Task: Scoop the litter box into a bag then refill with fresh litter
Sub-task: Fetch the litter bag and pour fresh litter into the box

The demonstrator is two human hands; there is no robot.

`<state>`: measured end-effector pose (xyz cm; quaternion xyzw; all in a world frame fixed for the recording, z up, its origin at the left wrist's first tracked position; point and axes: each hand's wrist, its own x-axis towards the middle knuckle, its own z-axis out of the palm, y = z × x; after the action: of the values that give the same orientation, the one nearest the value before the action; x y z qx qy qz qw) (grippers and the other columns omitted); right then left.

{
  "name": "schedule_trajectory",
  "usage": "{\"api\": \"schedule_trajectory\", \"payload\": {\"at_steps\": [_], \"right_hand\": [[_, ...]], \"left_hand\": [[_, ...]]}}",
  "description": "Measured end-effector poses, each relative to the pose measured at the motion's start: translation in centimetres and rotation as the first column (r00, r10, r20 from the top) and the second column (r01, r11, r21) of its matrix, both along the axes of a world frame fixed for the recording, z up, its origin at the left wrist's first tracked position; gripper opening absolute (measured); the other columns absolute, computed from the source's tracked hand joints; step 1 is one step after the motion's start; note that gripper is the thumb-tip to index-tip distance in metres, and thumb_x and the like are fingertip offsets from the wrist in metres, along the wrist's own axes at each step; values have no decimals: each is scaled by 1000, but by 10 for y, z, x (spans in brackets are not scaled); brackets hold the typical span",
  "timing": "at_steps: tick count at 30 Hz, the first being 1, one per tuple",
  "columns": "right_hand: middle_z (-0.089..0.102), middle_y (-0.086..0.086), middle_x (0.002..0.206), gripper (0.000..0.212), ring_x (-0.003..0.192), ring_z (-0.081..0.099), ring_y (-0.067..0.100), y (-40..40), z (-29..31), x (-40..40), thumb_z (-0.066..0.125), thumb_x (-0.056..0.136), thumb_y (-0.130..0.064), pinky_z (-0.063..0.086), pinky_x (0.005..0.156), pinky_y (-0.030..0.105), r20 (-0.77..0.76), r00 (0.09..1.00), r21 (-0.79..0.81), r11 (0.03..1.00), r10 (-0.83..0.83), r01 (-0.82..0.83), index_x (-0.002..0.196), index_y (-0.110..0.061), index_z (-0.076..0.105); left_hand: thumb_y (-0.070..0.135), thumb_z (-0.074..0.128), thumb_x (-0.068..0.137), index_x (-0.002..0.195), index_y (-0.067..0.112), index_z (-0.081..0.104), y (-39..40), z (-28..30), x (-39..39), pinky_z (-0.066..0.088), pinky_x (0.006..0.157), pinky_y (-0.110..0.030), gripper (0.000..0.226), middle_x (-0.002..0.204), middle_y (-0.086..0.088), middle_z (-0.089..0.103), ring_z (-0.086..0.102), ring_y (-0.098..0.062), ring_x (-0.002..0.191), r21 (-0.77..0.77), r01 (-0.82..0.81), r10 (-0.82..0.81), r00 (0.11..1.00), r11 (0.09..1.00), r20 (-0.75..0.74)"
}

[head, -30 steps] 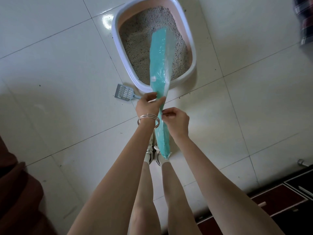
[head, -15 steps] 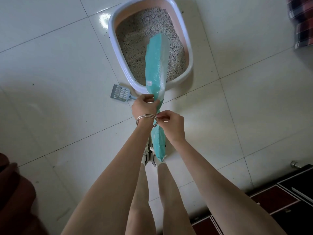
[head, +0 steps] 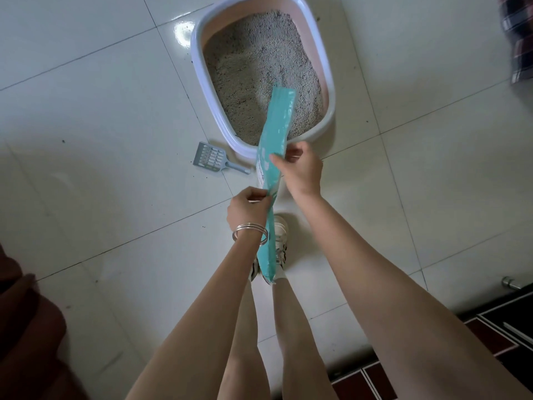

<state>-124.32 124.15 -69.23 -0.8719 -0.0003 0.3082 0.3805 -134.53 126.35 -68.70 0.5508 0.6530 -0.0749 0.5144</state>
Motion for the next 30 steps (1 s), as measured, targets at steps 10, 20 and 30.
{"api": "schedule_trajectory", "payload": {"at_steps": [10, 20, 30], "right_hand": [[66, 3, 75, 11, 69, 59, 14, -17, 3, -25, 70, 74, -3, 46, 71, 25, -53, 996, -42, 997, 65, -67, 83, -4, 65], [52, -8, 62, 45, 61, 49, 15, -43, -1, -49, 68, 73, 0, 42, 64, 29, 10, 967, -66, 965, 254, -253, 57, -29, 37], [64, 1, 93, 24, 84, 59, 9, -46, 8, -35, 63, 74, 4, 41, 69, 4, -241, 951, 127, 977, 196, -169, 81, -17, 54]], "left_hand": [[24, 69, 72, 101, 17, 64, 26, 4, 26, 51, 89, -38, 30, 98, -2, 63, 59, -13, 83, -196, -124, 178, 941, 973, 288], [31, 74, 71, 127, 6, 47, 66, 2, 89, 48, 90, -37, 67, 116, -9, 59, 58, -26, 100, -313, -16, 58, 990, 950, 126], [7, 66, 75, 96, 19, 72, 70, -7, 69, 50, 79, -25, 25, 86, 0, 68, 57, -14, 68, -154, -147, 168, 976, 977, 137]]}}
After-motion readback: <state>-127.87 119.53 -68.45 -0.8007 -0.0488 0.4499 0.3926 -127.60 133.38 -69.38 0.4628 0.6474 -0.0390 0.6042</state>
